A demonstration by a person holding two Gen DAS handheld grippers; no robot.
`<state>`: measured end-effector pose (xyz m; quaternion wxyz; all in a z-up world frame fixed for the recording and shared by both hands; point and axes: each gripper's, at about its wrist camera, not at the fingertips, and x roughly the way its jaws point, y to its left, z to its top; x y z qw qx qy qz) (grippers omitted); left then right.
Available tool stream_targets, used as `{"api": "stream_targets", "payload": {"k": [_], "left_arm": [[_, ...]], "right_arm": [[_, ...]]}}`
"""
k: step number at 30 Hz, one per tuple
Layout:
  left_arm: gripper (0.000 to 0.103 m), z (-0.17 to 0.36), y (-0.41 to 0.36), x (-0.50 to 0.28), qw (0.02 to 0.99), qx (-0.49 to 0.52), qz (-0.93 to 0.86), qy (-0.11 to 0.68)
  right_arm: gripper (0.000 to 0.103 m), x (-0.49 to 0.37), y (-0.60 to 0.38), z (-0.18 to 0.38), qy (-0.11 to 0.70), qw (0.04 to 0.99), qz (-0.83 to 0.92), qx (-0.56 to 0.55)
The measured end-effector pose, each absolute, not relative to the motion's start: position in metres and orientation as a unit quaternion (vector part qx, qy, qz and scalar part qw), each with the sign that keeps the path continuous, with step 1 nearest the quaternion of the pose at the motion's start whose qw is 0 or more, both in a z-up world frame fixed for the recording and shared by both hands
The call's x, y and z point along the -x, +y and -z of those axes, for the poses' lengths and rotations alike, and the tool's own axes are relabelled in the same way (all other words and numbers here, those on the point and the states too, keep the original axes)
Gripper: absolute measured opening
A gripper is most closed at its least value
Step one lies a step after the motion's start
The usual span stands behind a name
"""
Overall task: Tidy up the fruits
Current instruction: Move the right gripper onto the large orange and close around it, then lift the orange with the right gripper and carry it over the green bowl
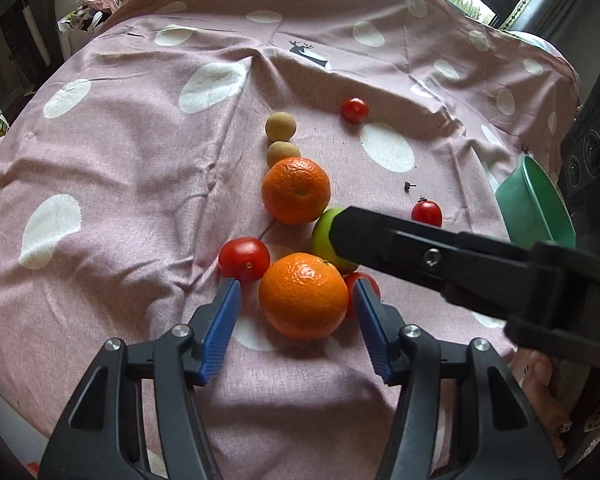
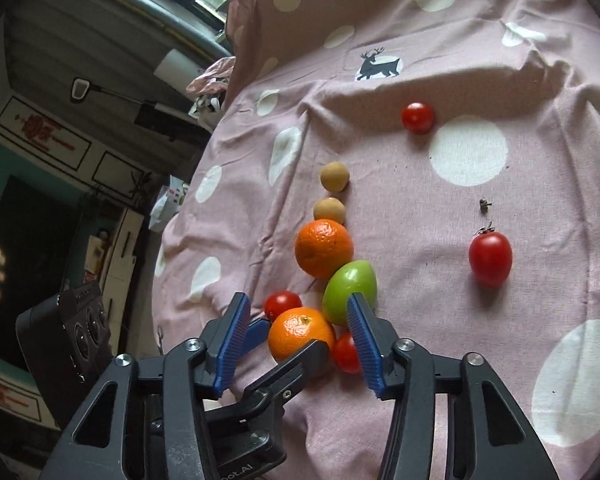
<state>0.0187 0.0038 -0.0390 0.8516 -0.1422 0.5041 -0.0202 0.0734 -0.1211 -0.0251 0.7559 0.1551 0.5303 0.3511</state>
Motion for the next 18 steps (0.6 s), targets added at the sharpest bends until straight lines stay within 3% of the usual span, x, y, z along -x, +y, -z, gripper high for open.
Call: {"api": "stream_targets", "payload": {"k": [9, 18], "left_arm": [[0.046, 0.05, 0.0, -0.024, 0.839, 0.151, 0.028, 0.522], [0.046, 0.049, -0.002, -0.023, 0.844, 0.145, 0.024, 0.516]], "right_arm": [[0.047, -0.072, -0.11, 0.034, 0.549, 0.729, -0.381, -0.152], [0.047, -0.066, -0.109, 0.034, 0.543, 0.737, -0.38, -0.132]]}}
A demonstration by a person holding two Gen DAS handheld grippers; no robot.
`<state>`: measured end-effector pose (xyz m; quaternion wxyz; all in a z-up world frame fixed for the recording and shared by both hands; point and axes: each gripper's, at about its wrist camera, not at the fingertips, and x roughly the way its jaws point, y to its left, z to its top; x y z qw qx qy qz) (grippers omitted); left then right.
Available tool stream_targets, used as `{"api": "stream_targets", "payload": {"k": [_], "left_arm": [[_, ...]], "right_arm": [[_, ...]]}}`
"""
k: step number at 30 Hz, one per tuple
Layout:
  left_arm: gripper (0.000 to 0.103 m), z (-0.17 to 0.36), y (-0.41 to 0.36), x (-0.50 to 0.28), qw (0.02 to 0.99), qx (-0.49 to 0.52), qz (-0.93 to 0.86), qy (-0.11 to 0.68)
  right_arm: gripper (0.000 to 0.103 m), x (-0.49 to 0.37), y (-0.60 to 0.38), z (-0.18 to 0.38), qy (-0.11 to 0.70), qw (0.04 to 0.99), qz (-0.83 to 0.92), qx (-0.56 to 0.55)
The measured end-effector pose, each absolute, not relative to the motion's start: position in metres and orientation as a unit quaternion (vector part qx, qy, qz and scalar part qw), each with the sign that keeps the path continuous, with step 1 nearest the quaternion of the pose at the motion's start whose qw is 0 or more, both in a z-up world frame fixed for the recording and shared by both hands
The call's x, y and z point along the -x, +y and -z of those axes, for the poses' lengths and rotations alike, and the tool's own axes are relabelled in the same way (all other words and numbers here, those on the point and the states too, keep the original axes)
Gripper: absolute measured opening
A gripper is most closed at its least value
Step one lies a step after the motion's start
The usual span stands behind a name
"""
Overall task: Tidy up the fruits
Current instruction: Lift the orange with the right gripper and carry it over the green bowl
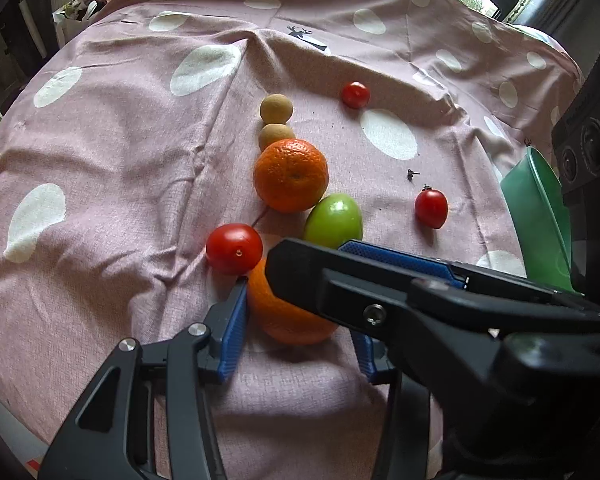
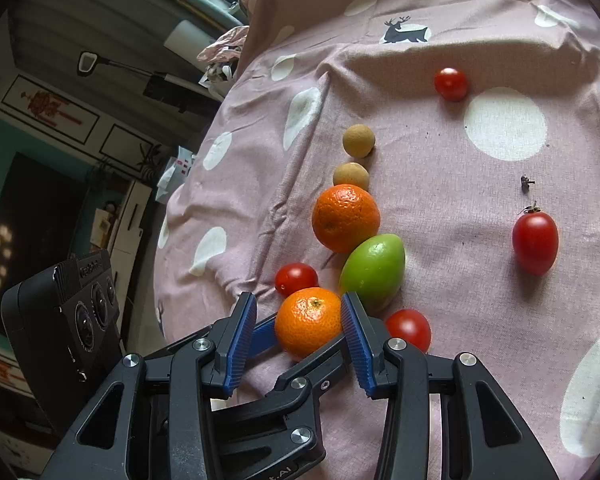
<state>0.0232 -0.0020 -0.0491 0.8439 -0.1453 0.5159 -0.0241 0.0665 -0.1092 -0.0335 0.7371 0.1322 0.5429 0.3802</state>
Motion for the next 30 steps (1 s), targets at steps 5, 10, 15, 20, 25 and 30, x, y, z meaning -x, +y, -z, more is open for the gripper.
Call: {"api": "stream_targets", "payload": {"k": [5, 10, 15, 20, 25, 30], "left_arm": [[0.046, 0.038, -0.007, -0.018, 0.855, 0.136, 0.023, 0.501], [0.046, 0.019, -0.014, -0.011, 0.87, 0.127, 0.028, 0.475], [0.046, -0.006, -0.031, -0.01, 0.888, 0.109, 0.042, 0.445], [0.046, -0.033, -0.063, -0.016, 0.905, 0.08, 0.068, 0.413], [0.046, -0.053, -0.101, -0.021, 0.912, 0.054, 0.112, 0.39], [0.046, -0.063, -0.145, -0.03, 0.91, 0.037, 0.164, 0.379]], "right_arm": [[0.046, -0.059, -0.114, 0.024, 0.524, 0.75, -0.383, -0.13], [0.046, -0.049, -0.124, 0.004, 0.494, 0.768, -0.386, -0.13], [0.046, -0.042, -0.143, -0.021, 0.455, 0.793, -0.382, -0.136], [0.046, -0.039, -0.178, -0.045, 0.408, 0.821, -0.366, -0.163], [0.046, -0.036, -0.221, -0.063, 0.369, 0.848, -0.331, -0.187], [0.046, -0.031, -0.266, -0.073, 0.339, 0.872, -0.283, -0.211]]}}
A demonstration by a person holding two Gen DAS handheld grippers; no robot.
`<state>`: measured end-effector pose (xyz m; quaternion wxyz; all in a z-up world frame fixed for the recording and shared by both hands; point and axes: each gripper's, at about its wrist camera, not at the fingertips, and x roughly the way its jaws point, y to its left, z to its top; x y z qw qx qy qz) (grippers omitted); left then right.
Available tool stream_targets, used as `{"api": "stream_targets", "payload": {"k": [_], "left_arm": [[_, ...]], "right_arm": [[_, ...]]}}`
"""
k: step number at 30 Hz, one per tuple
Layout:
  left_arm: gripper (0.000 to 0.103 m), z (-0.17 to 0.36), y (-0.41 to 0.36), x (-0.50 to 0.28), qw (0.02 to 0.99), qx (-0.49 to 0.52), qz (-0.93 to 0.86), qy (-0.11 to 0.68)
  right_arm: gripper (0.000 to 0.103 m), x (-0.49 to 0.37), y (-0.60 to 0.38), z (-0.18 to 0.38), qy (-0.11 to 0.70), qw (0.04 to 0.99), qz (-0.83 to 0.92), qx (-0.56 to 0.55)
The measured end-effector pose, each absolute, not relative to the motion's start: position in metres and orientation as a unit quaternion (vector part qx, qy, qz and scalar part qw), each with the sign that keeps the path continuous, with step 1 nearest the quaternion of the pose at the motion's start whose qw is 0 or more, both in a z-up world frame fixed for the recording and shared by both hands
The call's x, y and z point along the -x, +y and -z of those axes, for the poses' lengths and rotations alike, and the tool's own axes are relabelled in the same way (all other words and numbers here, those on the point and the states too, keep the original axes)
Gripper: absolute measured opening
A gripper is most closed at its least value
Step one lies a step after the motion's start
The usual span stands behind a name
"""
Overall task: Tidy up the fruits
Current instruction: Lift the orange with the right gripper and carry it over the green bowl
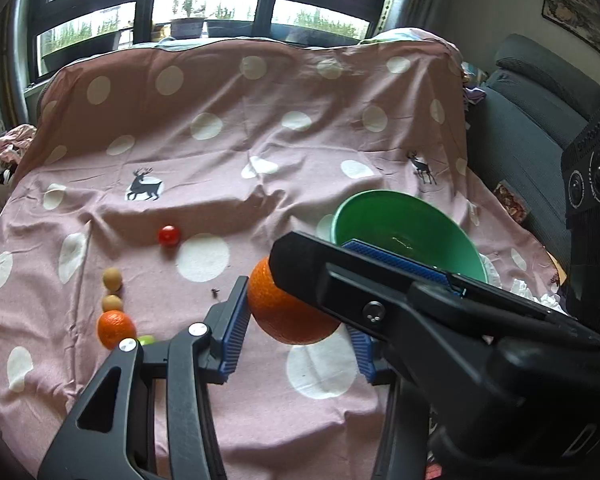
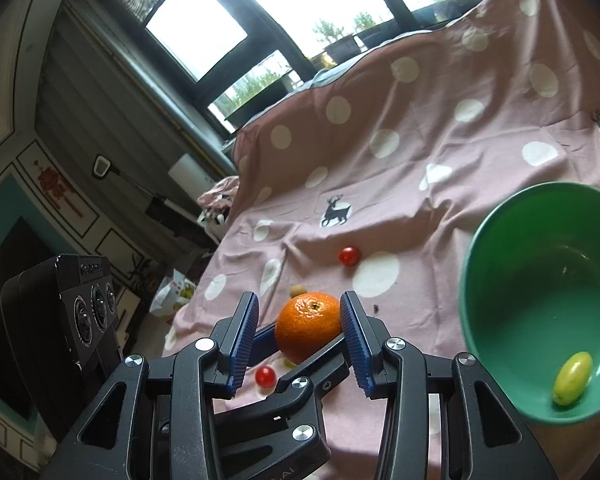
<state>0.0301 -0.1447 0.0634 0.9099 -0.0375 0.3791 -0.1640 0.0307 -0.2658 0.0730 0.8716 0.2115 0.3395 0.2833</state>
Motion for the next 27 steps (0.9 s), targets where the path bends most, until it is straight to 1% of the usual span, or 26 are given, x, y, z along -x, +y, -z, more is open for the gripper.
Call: {"api": "stream_targets", "payload": {"k": [6, 12, 17, 27], "left_arm": [[0.046, -0.062, -0.194, -0.044, 0.898, 0.018, 0.223, 0.38], [0.046, -0.052, -0.231, -0.063, 0.872, 0.003, 0.278, 0.402], [0.046, -0.039, -0.249, -0.071, 0.86, -0.004, 0.294, 0.418], [0.046, -0.017, -0.267, -0.081, 0.837, 0.002, 0.312, 0.449]], "right_arm": [[0.046, -0.028, -0.312, -0.072, 0.32, 0.889, -0.225, -0.239], [0.046, -0.03, -0.345, -0.062, 0.323, 0.895, -0.169, -0.257], [0.046, -0.036, -0.364, -0.05, 0.333, 0.888, -0.148, -0.279], [0.046, -0.042, -0.379, -0.031, 0.365, 0.878, -0.116, -0.289]]}}
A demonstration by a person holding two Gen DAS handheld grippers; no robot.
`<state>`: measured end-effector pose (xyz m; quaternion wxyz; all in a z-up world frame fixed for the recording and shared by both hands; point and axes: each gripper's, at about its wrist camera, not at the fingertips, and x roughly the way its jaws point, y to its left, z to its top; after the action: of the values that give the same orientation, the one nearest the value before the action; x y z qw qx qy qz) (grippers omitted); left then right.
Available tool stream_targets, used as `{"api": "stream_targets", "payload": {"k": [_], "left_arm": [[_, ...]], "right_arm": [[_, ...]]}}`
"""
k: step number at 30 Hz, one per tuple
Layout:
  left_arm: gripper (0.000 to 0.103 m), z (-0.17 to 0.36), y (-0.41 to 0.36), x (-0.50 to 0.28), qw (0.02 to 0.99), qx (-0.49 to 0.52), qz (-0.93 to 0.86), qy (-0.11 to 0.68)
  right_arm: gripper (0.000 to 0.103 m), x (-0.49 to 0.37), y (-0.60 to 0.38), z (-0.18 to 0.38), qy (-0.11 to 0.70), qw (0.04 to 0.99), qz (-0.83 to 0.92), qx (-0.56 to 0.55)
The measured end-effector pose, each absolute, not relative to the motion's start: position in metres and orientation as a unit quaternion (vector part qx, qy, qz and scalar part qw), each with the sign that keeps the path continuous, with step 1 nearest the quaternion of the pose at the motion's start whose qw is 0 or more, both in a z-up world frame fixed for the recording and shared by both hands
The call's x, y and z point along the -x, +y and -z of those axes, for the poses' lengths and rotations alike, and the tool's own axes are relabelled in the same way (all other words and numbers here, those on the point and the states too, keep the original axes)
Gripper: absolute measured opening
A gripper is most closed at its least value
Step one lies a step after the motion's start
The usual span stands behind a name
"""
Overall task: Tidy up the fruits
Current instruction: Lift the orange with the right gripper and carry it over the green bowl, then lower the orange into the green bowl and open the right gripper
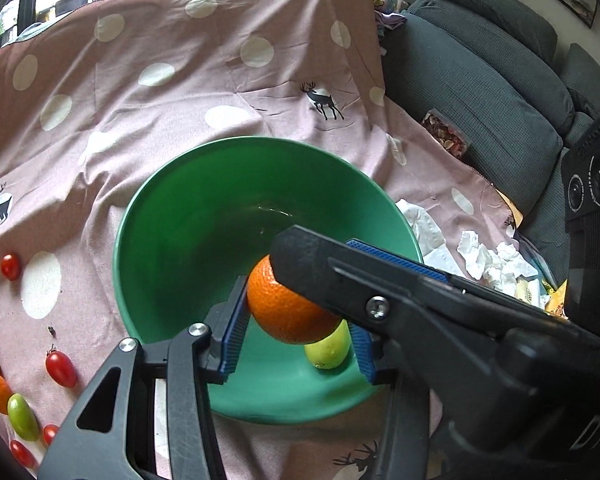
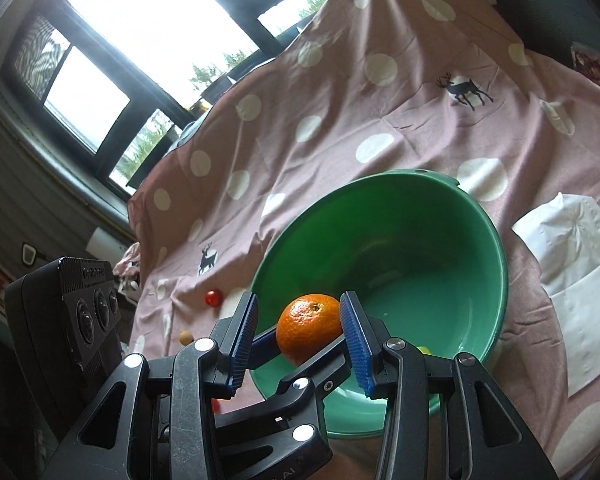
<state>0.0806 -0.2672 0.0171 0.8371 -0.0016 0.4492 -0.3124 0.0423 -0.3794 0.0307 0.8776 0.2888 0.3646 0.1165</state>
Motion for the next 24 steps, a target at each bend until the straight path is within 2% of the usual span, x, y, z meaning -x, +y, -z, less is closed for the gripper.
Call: {"api": "stream_targets", "payload": {"k": [6, 8, 11, 14, 19, 21, 24], "left_arm": [[0.046, -0.006, -0.27, -0.081, 0.828, 0.008, 0.318, 0.462], [0.044, -0.008, -0.269, -0.079, 0.831, 0.012, 0.318, 0.457], [0.046, -0.018, -0.258, -0.077, 0.83, 0.037, 0.332, 0.447], [0.047, -0.029, -0.246, -0.073, 0.84, 0.04, 0.323, 0.434], [0.053, -0.041, -0.208, -0.064, 0.86, 0.046, 0.291, 0.416], [0.055, -0.047, -0.188, -0.061, 0.869, 0.057, 0.271, 0.41], [0.059, -0.055, -0.155, -0.054, 0.884, 0.069, 0.241, 0.396]], "right_arm": [[0.046, -0.046, -0.383, -0.021, 0.39, 0.871, -0.085, -0.288], [0.046, -0.047, -0.384, -0.02, 0.394, 0.873, -0.067, -0.281], [0.047, -0.045, -0.387, -0.023, 0.384, 0.877, -0.061, -0.283], [0.059, -0.04, -0.39, -0.029, 0.362, 0.884, -0.064, -0.288], [0.059, -0.039, -0.381, -0.039, 0.344, 0.898, -0.054, -0.268], [0.064, -0.042, -0.374, -0.042, 0.341, 0.903, -0.053, -0.256], [0.065, -0.043, -0.36, -0.046, 0.335, 0.91, -0.061, -0.237]]}}
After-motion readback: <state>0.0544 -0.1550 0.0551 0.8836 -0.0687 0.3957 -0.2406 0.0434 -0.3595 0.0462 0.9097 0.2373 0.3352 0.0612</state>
